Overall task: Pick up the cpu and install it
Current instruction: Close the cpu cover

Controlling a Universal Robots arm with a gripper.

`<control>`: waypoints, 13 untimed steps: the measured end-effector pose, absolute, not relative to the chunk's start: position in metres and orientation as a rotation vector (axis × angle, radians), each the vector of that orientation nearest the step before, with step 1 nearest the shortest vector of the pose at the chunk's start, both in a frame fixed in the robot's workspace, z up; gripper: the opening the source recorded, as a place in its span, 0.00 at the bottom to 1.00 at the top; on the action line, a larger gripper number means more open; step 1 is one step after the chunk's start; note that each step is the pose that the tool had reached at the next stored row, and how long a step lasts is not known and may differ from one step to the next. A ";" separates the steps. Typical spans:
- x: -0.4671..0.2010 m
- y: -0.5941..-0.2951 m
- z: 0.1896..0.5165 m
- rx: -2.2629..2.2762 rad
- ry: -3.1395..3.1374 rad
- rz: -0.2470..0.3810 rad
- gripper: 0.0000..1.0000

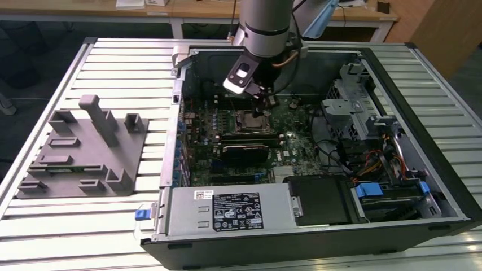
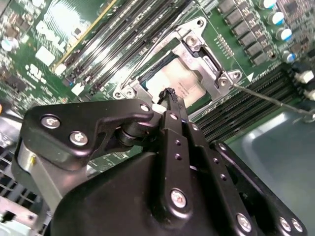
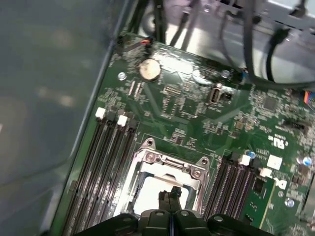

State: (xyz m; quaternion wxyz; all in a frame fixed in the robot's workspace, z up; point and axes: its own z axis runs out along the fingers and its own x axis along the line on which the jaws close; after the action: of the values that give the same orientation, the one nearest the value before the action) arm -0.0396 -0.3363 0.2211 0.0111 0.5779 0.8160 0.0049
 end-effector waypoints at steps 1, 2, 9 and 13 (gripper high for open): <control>-0.040 -0.336 0.221 1.779 2.563 0.015 0.11; -0.040 -0.336 0.221 1.756 2.579 0.016 0.11; -0.040 -0.336 0.220 1.588 2.686 0.018 0.11; -0.040 -0.336 0.220 1.490 2.742 0.019 0.11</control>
State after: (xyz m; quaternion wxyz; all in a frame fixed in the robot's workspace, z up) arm -0.0396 -0.3363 0.2201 0.0105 0.4775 0.8786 0.0062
